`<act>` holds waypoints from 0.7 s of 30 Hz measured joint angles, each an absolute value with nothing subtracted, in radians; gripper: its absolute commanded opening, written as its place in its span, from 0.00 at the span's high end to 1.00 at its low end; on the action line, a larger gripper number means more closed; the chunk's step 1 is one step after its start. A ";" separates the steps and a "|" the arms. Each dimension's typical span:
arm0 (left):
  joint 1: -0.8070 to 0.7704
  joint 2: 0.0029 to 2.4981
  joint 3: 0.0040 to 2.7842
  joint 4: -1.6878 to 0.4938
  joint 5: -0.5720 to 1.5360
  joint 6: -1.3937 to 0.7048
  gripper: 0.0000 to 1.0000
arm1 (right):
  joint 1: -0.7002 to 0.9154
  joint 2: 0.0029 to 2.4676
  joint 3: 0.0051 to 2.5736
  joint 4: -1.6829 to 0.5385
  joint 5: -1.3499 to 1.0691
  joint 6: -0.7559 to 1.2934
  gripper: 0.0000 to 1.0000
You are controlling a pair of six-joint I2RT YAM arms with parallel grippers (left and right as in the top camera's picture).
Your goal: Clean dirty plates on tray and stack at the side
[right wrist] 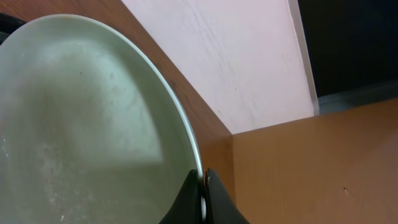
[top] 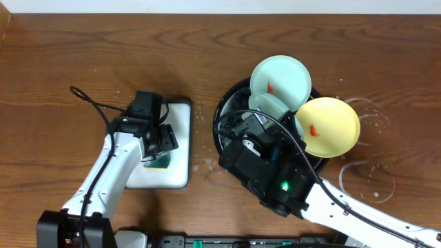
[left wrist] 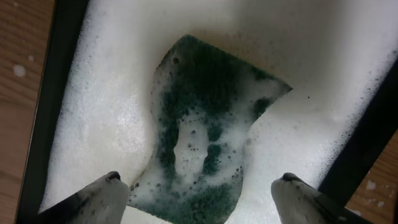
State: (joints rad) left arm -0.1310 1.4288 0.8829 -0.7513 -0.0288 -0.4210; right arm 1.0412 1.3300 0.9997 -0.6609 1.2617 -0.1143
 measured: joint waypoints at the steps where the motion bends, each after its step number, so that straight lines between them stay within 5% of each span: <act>1: -0.131 1.429 0.883 -0.751 -0.029 -0.421 0.19 | 1.041 1.330 1.000 -0.661 1.262 -0.114 0.99; 21: -0.131 1.429 0.883 -0.751 -0.029 -0.421 0.18 | 1.041 1.330 1.000 -0.567 1.223 -0.125 0.99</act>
